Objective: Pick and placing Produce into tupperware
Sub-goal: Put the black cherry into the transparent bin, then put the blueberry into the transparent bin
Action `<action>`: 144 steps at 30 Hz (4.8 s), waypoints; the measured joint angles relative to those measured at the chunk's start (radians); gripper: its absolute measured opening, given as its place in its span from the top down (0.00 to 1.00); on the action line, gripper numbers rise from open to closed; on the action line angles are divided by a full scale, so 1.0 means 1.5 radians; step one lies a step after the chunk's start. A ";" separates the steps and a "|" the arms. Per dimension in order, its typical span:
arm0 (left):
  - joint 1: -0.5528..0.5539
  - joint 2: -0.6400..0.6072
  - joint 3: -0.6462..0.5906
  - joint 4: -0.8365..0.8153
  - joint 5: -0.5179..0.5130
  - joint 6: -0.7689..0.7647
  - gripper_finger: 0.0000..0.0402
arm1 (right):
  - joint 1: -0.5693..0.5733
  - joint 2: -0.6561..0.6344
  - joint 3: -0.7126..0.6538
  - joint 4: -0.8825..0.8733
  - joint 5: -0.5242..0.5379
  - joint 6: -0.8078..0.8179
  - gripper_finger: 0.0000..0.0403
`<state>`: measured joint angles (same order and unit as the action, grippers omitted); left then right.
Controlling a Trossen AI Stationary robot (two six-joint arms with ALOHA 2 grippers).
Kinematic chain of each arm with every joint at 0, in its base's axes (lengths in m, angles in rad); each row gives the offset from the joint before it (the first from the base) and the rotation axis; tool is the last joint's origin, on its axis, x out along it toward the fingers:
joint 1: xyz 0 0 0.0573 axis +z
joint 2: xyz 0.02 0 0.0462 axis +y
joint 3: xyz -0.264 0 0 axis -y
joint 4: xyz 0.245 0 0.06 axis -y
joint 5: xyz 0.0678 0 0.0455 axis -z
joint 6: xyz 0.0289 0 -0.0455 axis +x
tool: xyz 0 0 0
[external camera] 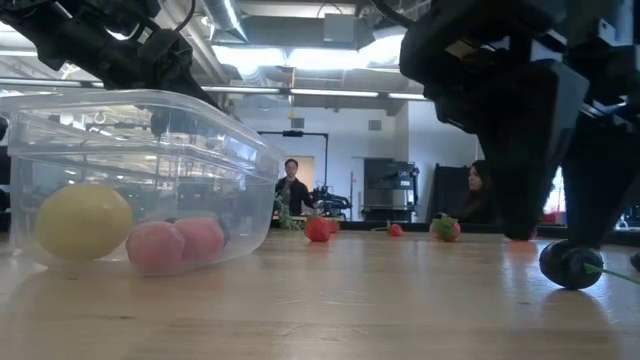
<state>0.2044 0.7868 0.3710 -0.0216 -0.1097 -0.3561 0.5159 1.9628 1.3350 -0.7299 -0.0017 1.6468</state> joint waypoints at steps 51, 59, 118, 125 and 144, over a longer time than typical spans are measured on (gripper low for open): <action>0.000 0.000 0.000 -0.005 -0.001 0.017 0.35 | -0.096 0.036 0.158 -0.021 0.081 -0.201 0.71; 0.000 0.000 0.000 -0.005 -0.001 0.018 0.35 | -0.176 0.034 0.241 0.150 0.166 -0.417 0.71; 0.000 0.000 0.000 -0.011 -0.001 0.018 0.35 | -0.190 -0.061 0.248 -0.050 0.083 -0.531 0.62; 0.000 0.000 0.000 -0.011 -0.001 0.018 0.35 | -0.099 -0.159 0.222 -0.326 0.181 -0.306 0.62; 0.000 0.000 0.000 -0.013 -0.001 0.037 0.35 | 0.205 -0.162 -0.066 -0.179 0.551 -0.036 0.62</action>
<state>0.2045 0.7870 0.3710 -0.0406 -0.1108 -0.3005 0.8238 1.7198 1.2363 -0.9986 0.8249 1.5925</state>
